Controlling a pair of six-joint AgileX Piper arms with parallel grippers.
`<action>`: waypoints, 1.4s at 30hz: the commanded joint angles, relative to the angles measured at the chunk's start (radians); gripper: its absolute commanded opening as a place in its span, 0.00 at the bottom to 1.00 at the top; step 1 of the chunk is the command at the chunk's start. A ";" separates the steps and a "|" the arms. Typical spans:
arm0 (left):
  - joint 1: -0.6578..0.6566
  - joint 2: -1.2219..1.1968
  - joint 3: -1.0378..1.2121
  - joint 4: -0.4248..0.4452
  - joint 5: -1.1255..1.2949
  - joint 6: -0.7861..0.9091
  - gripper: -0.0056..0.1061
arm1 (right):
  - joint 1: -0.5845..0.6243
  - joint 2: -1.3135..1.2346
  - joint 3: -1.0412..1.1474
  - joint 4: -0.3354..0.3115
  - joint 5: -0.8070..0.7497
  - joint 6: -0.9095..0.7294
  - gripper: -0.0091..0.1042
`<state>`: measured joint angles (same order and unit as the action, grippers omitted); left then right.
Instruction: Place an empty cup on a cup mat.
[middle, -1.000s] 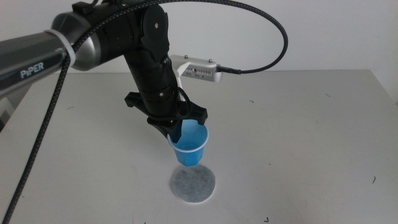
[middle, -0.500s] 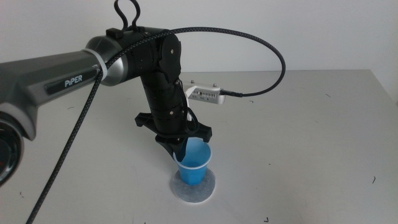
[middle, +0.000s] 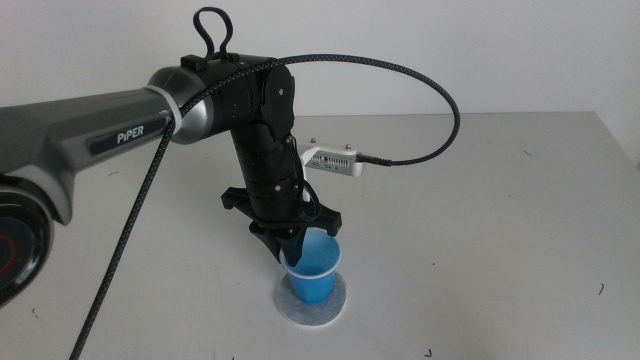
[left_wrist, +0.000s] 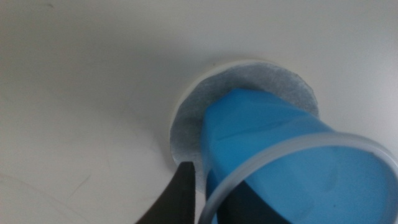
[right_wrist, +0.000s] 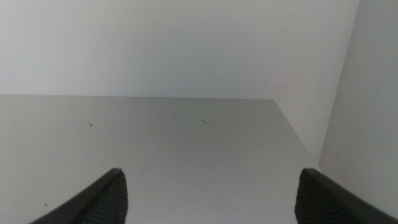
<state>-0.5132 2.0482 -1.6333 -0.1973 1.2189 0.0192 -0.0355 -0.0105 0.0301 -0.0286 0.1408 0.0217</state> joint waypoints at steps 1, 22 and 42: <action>-0.006 -0.054 -0.026 -0.022 0.050 0.005 0.27 | 0.000 -0.026 -0.008 -0.014 -0.075 -0.005 0.91; -0.005 -0.267 -0.042 0.028 0.094 0.079 0.99 | 0.000 -0.026 -0.008 -0.014 -0.075 -0.005 0.91; -0.005 -0.819 -0.034 0.467 0.092 -0.013 0.99 | 0.000 -0.026 -0.008 -0.014 -0.075 -0.005 0.91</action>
<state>-0.5132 1.2792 -1.6438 0.2311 1.2586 0.0132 -0.0355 -0.0105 0.0301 -0.0286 0.1408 0.0217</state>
